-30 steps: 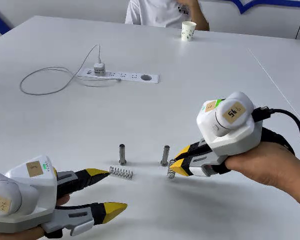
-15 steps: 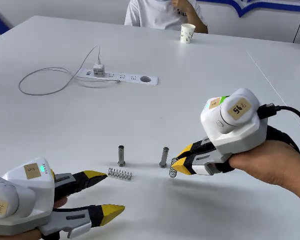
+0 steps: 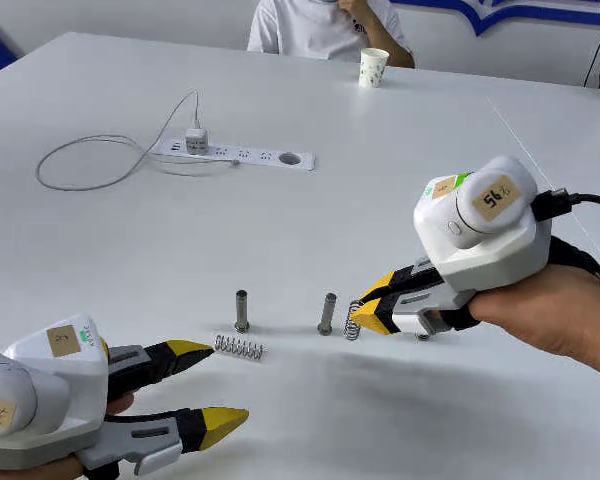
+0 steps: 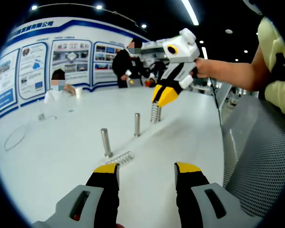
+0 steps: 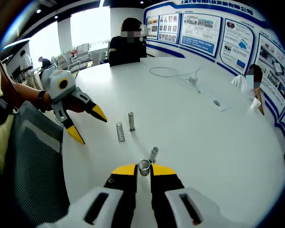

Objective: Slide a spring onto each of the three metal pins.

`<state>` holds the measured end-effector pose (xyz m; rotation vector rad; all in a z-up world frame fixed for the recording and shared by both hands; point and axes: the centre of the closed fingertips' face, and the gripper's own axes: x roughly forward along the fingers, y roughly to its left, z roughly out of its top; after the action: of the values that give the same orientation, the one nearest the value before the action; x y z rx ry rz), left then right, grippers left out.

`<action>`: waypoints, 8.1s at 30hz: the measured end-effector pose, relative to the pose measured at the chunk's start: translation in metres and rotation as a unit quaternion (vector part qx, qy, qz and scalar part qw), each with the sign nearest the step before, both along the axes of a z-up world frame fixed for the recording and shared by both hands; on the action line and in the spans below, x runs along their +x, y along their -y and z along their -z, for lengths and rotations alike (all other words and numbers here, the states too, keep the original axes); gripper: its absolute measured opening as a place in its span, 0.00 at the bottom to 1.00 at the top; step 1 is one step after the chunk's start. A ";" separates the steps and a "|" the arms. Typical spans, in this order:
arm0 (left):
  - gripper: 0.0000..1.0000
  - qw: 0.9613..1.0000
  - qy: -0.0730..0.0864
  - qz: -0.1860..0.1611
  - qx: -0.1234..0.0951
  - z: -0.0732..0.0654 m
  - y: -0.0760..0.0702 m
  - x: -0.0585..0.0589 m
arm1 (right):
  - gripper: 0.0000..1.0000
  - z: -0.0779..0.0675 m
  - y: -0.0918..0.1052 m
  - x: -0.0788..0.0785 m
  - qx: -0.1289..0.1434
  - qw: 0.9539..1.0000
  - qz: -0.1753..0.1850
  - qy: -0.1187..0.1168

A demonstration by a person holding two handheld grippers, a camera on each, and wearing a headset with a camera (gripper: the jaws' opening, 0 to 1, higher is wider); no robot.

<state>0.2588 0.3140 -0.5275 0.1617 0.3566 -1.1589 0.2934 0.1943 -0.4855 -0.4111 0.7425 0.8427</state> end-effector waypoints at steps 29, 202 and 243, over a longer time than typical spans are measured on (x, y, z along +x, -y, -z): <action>0.47 1.000 -0.003 -0.005 0.001 0.002 -0.001 -0.001 | 0.12 -0.019 -0.003 0.009 0.008 1.000 0.001 0.019; 0.47 0.999 -0.027 -0.032 0.000 0.015 -0.009 0.002 | 0.12 0.037 -0.019 0.034 -0.005 0.999 -0.028 -0.022; 0.47 0.999 -0.021 -0.028 -0.008 0.011 -0.011 0.000 | 0.25 0.026 -0.057 0.021 -0.010 0.997 -0.076 0.011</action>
<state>0.2589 0.3250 -0.5385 0.1134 0.3860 -1.1111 0.3146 0.2515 -0.5116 -0.4986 0.7062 0.9730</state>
